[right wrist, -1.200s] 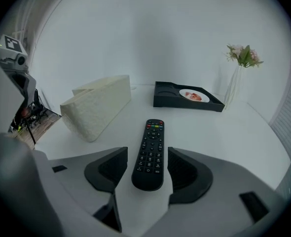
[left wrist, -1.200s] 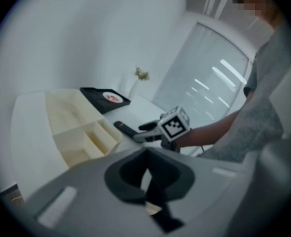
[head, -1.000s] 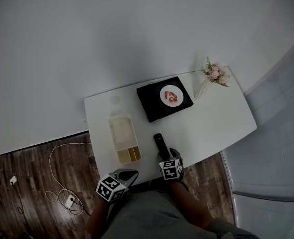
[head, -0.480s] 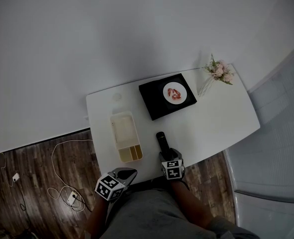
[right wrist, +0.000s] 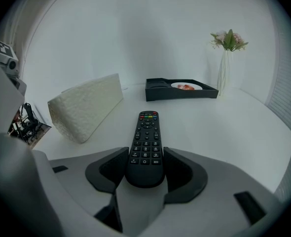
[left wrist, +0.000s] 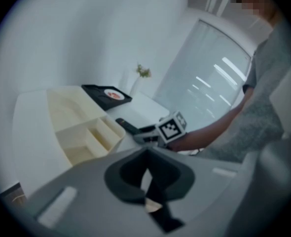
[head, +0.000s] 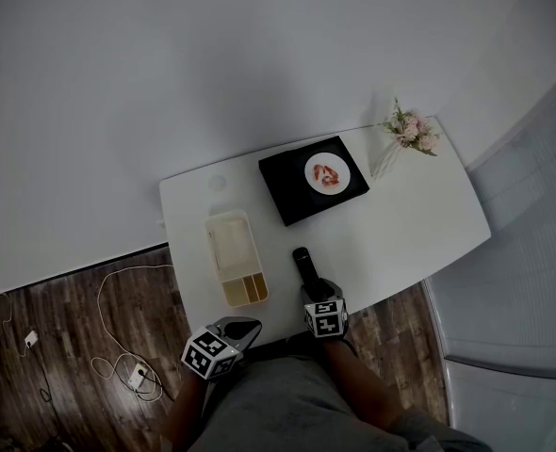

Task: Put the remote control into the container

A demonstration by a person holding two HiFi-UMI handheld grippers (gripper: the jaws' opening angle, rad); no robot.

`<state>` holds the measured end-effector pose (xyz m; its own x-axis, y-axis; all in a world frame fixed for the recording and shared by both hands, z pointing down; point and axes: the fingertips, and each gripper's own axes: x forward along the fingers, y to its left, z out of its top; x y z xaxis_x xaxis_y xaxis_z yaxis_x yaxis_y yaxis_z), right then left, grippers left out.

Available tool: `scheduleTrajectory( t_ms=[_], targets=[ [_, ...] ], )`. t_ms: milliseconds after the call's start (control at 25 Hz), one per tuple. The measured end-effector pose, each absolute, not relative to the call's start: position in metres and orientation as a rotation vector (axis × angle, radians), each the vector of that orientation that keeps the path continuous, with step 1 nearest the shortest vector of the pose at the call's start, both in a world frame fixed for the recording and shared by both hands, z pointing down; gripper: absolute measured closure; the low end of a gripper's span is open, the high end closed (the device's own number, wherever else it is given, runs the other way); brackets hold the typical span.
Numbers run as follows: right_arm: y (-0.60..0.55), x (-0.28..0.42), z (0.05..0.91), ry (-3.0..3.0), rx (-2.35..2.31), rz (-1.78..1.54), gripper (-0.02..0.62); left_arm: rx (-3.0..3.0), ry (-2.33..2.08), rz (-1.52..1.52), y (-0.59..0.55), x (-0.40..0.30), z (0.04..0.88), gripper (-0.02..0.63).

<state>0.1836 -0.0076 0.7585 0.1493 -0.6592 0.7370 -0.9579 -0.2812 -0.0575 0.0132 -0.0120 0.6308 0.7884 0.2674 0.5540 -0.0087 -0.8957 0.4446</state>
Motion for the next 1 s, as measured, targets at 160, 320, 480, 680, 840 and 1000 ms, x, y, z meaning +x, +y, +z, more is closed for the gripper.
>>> scheduleTrajectory(
  t_ms=[160,320,480,680,840,1000],
  targets=[
    [-0.007,0.182,0.759,-1.551,1.981,0.923,0.365,2.548,0.177,0.875,-0.014,0.010,0.630,0.606],
    [-0.009,0.185,0.756,-1.554,1.962,0.883,0.367,2.546,0.164,0.864,-0.018,0.009,0.630,0.606],
    [-0.012,0.188,0.744,-1.574,1.967,0.864,0.367,2.546,0.163,0.856,-0.016,0.009,0.631,0.606],
    [-0.017,0.192,0.726,-1.614,1.972,0.809,0.367,2.549,0.167,0.842,-0.015,0.011,0.629,0.606],
    [-0.022,0.188,0.702,-1.693,1.925,0.725,0.367,2.553,0.158,0.827,-0.016,0.011,0.629,0.606],
    [-0.025,0.183,0.684,-1.742,1.861,0.705,0.367,2.553,0.149,0.816,-0.020,0.010,0.631,0.606]
  ],
)
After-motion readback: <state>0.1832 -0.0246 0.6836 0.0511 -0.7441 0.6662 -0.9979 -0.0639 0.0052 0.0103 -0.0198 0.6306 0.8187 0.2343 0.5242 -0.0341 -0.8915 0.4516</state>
